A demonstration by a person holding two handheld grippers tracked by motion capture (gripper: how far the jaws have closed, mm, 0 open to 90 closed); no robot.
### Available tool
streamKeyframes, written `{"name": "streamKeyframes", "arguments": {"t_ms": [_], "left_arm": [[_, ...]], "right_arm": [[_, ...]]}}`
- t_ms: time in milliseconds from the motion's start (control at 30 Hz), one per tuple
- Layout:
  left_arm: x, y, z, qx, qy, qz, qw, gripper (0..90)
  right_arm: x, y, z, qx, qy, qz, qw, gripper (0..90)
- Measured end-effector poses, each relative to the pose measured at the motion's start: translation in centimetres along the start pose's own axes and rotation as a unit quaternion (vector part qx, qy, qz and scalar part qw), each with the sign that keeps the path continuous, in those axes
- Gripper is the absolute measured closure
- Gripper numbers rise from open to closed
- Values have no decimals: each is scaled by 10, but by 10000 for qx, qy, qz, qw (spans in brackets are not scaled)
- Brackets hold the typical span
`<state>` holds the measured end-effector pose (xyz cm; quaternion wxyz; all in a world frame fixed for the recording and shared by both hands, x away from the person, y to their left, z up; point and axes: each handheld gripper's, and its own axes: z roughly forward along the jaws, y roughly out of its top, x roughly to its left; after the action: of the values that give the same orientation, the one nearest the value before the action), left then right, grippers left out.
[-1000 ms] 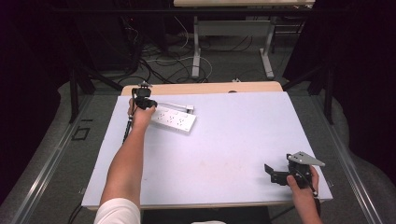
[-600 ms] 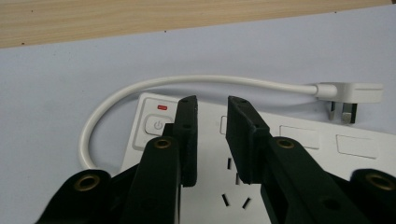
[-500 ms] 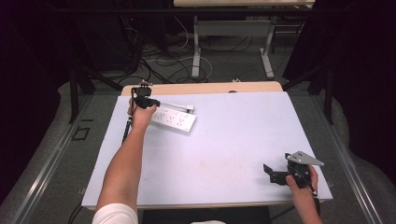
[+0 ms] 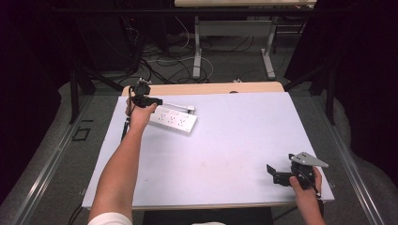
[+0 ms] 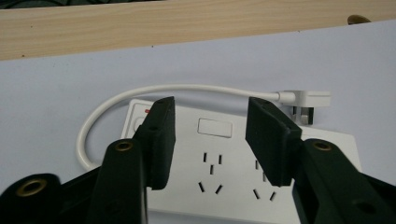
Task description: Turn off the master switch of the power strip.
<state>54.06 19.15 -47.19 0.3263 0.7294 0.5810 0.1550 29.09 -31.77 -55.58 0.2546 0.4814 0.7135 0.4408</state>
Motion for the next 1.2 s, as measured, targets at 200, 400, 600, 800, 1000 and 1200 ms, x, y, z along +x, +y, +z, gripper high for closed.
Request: {"name": "streamKeyframes", "arguments": {"t_ms": [200, 400, 600, 800, 1000, 1200], "left_arm": [[-1, -7, -6, -201, -36, 54, 9998, 479], [1, -12, -11, -254, -15, 64, 9997, 434], [1, -15, -23, -300, -80, 170, 9994, 386], [0, -21, -33, -410, -162, 194, 9988, 350], [2, -27, -41, -432, -161, 43, 9989, 295], [5, -35, -48, -381, -246, -124, 9989, 276]], "right_arm": [[1, 0, 0, 19, 18, -4, 10000, 0], [0, 0, -1, 26, -19, -18, 10000, 0], [2, 1, 0, 12, 7, 18, 10000, 0], [4, 1, 1, -9, 13, -19, 10000, 0], [5, 0, 2, -6, 9, -23, 10000, 0], [6, 0, 2, 38, 40, -10, 10000, 0]]}}
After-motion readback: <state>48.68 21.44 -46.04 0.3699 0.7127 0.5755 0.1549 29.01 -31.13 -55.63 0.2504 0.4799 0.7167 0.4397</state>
